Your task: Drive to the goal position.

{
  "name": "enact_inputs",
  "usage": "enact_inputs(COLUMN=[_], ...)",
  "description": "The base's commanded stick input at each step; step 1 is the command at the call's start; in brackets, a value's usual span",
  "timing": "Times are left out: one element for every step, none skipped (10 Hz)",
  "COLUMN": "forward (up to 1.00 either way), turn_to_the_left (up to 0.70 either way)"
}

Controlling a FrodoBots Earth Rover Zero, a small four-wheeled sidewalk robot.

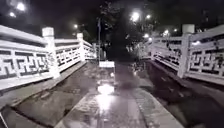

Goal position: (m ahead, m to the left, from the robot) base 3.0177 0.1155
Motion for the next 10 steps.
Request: enact_inputs(forward=[0.45,0.45,0.45,0.45,0.39,0.18,0.0,0.0,0.0,0.0], turn_to_the_left=[0.0,0.0,0.0,0.0,0.0,0.0,0.0,0.0,0.0,0.0])
